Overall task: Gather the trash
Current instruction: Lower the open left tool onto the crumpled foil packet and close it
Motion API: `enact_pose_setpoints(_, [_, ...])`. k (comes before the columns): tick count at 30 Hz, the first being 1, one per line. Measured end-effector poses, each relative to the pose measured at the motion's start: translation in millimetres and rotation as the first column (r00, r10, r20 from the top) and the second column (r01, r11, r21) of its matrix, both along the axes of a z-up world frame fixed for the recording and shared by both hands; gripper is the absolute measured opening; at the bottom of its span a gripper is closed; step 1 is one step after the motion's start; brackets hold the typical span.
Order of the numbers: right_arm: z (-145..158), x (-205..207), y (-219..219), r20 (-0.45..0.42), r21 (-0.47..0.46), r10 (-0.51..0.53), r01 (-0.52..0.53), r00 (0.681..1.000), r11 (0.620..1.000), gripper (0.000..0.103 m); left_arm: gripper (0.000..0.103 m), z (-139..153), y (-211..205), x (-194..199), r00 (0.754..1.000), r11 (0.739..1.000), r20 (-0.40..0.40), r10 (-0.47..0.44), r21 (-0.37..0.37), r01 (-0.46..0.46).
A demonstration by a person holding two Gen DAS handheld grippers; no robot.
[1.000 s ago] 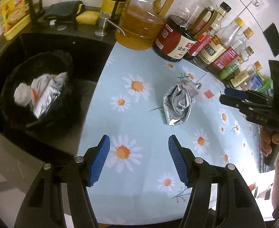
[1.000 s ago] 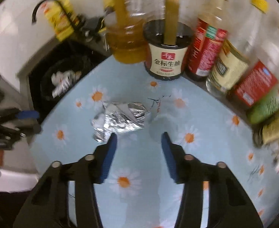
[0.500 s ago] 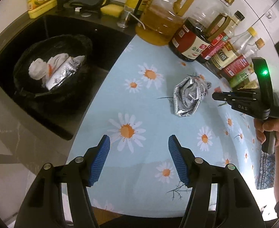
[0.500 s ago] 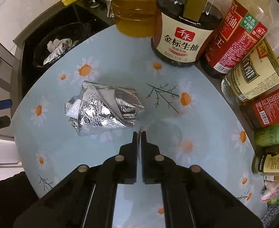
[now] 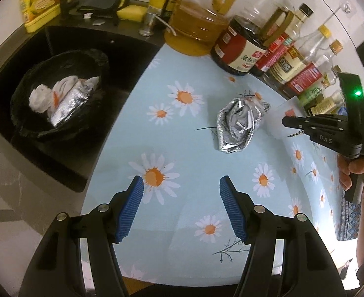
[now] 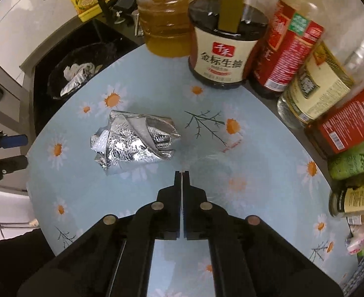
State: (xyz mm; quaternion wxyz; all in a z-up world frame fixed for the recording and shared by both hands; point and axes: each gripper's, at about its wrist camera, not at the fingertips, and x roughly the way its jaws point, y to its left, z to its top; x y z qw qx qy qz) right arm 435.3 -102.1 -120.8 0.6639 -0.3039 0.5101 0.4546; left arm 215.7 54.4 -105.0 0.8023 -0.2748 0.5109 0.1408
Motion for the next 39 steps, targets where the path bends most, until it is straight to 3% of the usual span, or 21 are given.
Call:
enact_pose_setpoints(3, [9, -2, -11, -0.002, 0.03, -0.024, 0.025, 1.0, 0.999, 0.002, 0.075, 4, -4, 12, 0.999, 0.999, -0.004, -0.035, 0.021, 0.035])
enact_pose_setpoints(10, [23, -12, -50, -0.055, 0.103, -0.132, 0.137, 0.99, 0.985, 0.002, 0.075, 8, -15, 55, 0.984, 0.982, -0.037, -0.177, 0.066, 0.179])
enact_pose_setpoints(14, [26, -20, -79, -0.084, 0.131, -0.204, 0.213, 0.975, 0.968, 0.002, 0.075, 5, -22, 88, 0.96, 0.956, -0.072, -0.271, 0.094, 0.277])
enact_pose_setpoints(21, [38, -37, -127, -0.098, 0.174, -0.326, 0.339, 0.94, 0.925, 0.002, 0.075, -11, -44, 137, 0.898, 0.892, -0.152, -0.412, 0.136, 0.432])
enact_pose_setpoints(30, [47, -66, -169, -0.121, 0.212, -0.424, 0.441, 0.898, 0.872, 0.002, 0.075, -41, -55, 171, 0.843, 0.839, -0.262, -0.47, 0.164, 0.518])
enact_pose_setpoints(39, [45, -73, -181, -0.147, 0.225, -0.454, 0.476, 0.879, 0.85, 0.002, 0.073, -52, -59, 183, 0.825, 0.818, -0.286, -0.488, 0.181, 0.546])
